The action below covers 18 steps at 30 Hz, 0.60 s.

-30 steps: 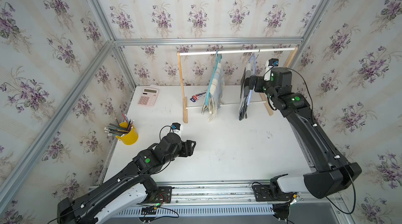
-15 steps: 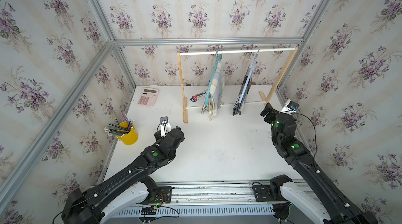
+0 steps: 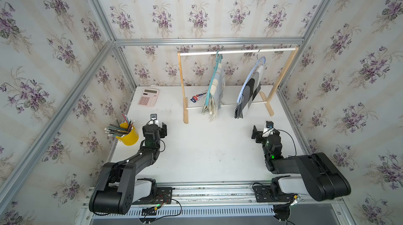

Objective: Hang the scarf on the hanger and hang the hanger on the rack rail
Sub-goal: Reset both arms

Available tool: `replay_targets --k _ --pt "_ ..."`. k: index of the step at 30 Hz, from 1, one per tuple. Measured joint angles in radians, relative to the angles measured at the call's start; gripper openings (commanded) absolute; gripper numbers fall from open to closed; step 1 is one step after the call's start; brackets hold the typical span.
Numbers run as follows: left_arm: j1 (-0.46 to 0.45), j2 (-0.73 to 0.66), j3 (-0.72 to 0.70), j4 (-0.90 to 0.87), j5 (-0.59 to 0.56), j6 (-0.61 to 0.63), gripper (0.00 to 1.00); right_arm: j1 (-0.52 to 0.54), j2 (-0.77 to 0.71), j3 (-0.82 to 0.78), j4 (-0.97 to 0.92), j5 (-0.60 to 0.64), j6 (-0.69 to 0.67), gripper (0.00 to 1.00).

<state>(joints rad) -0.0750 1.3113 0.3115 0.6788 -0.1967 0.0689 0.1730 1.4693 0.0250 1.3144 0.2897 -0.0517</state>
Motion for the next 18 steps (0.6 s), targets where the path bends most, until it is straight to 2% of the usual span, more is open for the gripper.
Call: replay_targets --k 2,6,9,13,18 --pt "0.016 0.057 0.002 0.081 0.035 0.0 0.83 -0.012 0.094 -0.018 0.104 0.005 0.0 1.0" --pt "0.023 0.22 -0.005 0.219 0.061 -0.002 0.86 -0.017 0.121 -0.011 0.211 -0.017 -0.004 1.0" --pt "0.027 0.211 0.034 0.199 0.016 -0.031 0.86 -0.029 0.108 0.014 0.258 0.013 0.005 1.0" --pt "0.029 0.232 0.054 0.236 -0.018 -0.046 0.86 -0.051 0.087 0.143 0.178 0.025 0.034 1.0" --pt "0.027 0.237 0.055 0.235 -0.019 -0.047 0.86 -0.089 0.078 0.166 0.072 0.006 0.077 1.0"
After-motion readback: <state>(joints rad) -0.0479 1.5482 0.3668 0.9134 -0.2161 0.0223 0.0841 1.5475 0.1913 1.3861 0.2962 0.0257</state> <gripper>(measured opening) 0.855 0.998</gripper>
